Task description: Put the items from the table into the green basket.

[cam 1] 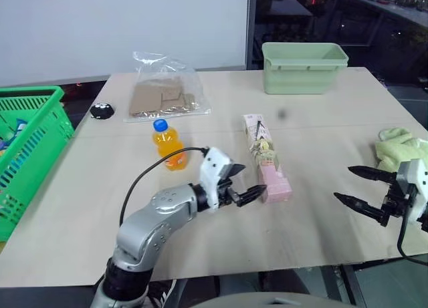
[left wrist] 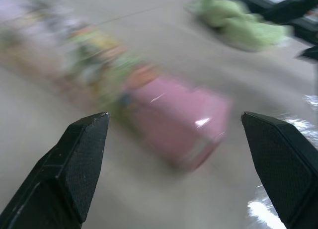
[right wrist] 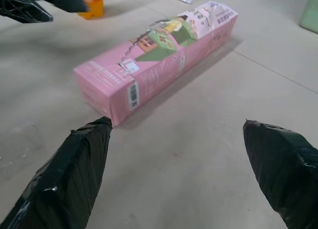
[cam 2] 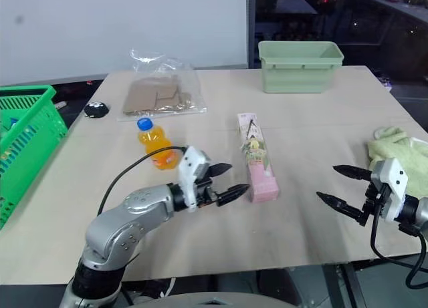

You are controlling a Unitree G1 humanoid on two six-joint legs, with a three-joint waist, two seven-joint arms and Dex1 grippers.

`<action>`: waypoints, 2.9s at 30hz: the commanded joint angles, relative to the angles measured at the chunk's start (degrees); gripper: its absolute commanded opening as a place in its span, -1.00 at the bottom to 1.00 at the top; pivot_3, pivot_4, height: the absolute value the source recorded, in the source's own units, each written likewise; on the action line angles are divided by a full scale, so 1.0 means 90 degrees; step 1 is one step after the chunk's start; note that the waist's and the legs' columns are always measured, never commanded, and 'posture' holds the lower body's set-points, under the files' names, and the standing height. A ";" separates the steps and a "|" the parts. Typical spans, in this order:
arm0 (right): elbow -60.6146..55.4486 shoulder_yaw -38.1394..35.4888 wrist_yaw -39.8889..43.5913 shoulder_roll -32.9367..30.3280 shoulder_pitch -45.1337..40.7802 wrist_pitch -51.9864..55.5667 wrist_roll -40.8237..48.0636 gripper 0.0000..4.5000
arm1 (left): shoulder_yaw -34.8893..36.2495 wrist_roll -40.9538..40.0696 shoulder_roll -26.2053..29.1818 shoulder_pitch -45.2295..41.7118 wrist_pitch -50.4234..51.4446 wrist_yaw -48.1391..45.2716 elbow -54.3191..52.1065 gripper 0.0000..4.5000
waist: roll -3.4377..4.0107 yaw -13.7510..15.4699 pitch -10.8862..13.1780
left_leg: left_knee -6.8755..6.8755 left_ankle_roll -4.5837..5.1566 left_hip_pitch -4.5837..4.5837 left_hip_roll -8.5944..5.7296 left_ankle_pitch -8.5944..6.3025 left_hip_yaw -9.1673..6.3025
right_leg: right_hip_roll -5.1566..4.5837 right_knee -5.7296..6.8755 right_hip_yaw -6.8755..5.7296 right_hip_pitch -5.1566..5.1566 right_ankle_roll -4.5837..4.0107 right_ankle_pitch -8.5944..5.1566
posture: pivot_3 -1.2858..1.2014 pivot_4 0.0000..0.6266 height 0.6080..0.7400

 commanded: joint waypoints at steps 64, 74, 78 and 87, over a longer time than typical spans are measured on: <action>-0.0121 0.2662 -0.5459 0.3737 -0.4692 0.7271 -0.1177 -0.46 | 0.4004 -0.1667 0.2907 0.1765 -0.1153 -0.1545 -0.0720 1.00 | -0.0094 0.0346 -0.0054 | -0.0018 0.0001 -0.0023 0.0009 0.0000 0.0006 | 0.0014 0.0014 0.0024 -0.0068 -0.0004 0.0004 | 0.06 -0.95 1.00; -0.1214 0.1883 -0.2911 0.3297 -0.4344 0.4320 0.0305 -0.46 | 0.3340 -0.2737 0.1123 0.0270 -0.0619 0.0062 0.0069 1.00 | -0.0057 0.0344 -0.0031 | -0.0018 0.0002 -0.0051 0.0009 -0.0002 -0.0010 | 0.0027 0.0012 0.0024 -0.0072 0.0018 0.0020 | 0.02 -0.95 1.00; -0.1343 0.1850 -0.2423 0.3330 -0.4279 0.4202 0.1100 -0.46 | 0.3331 -0.3597 0.0754 -0.0031 -0.0570 0.0079 0.0128 1.00 | -0.0058 0.0234 -0.0031 | -0.0019 0.0004 -0.0050 0.0019 -0.0003 -0.0024 | 0.0042 0.0017 0.0019 -0.0072 0.0004 0.0029 | 0.01 -0.96 1.00; -0.1266 0.2713 -0.1718 0.2783 -0.4476 0.3965 0.1309 -0.46 | 0.3080 -0.4652 0.0925 -0.0242 -0.0514 -0.0209 0.0167 1.00 | -0.0057 0.0057 -0.0032 | -0.0007 0.0004 -0.0028 0.0018 -0.0002 -0.0018 | 0.0043 0.0020 0.0027 -0.0053 0.0008 0.0013 | 0.00 -0.98 1.00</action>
